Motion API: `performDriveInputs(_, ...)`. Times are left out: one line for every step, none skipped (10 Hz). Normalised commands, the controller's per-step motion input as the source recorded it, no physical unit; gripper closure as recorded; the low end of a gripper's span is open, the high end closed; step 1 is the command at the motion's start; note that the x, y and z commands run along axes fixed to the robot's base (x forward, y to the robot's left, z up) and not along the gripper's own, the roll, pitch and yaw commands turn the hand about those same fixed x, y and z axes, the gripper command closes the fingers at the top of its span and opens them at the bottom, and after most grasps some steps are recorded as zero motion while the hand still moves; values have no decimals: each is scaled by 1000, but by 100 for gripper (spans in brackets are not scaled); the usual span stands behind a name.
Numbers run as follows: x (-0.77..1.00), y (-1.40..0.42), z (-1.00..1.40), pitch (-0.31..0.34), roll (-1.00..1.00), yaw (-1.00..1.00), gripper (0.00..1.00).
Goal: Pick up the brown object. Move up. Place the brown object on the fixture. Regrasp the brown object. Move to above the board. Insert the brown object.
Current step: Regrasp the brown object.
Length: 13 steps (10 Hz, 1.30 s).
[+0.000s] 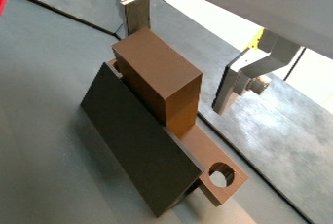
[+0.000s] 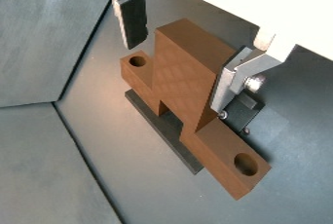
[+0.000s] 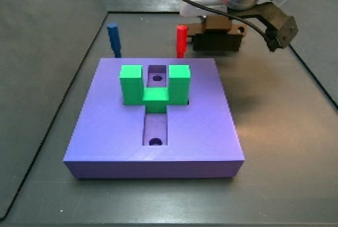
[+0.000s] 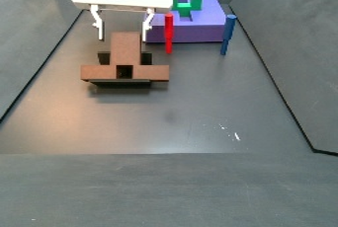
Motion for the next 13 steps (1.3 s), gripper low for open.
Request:
performDriveInputs(0, 0, 0, 0, 43, 0, 0)
performDriveInputs(0, 0, -154, 0, 0, 0, 0)
performDriveInputs(123, 0, -303, 140, 0, 129, 0)
performDriveInputs(131, 0, -294, 220, -23, 214, 0)
performDriveInputs(149, 0, -280, 211, -40, 191, 0)
performDriveInputs(123, 0, -229, 131, -14, 140, 0)
performDriveInputs(80, 0, -163, 131, 0, 123, 0)
performDriveInputs(66, -14, -34, 69, 0, 9, 0)
performDriveInputs(34, 0, -6, 34, 0, 0, 0)
performDriveInputs(0, 0, -20, 0, 0, 0, 0)
performDriveInputs(14, 0, 0, 9, 0, 0, 0)
performDriveInputs(29, 0, 0, 17, 0, 0, 0)
performDriveInputs(6, 0, 0, 0, 0, 0, 0)
